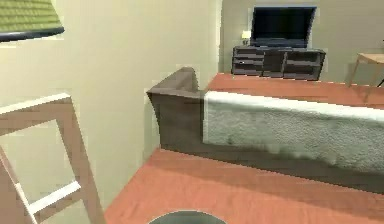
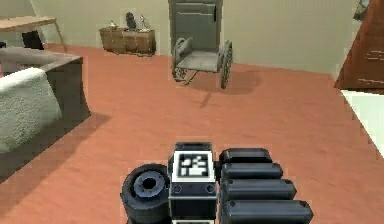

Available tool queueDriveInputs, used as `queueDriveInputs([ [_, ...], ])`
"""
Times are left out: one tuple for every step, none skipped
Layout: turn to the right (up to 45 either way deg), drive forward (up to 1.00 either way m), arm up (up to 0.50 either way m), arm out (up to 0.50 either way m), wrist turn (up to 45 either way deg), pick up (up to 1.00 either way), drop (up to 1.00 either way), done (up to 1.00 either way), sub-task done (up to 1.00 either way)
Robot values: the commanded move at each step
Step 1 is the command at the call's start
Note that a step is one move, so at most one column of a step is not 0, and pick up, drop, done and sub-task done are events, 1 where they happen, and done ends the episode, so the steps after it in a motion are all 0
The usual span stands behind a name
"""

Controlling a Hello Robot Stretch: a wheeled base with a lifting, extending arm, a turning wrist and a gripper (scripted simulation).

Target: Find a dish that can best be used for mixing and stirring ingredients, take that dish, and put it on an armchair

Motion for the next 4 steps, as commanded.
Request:
queueDriveInputs([
  [-45.0, 0.00, 0.00, 0.00, 0.0, 0.00, 0.00, 0.00, 0.00],
  [-45.0, 0.00, 0.00, 0.00, 0.0, 0.00, 0.00, 0.00, 0.00],
  [-18.0, 0.00, 0.00, 0.00, 0.0, 0.00, 0.00, 0.00, 0.00],
  [45.0, 0.00, 0.00, 0.00, 0.0, 0.00, 0.00, 0.00, 0.00],
])
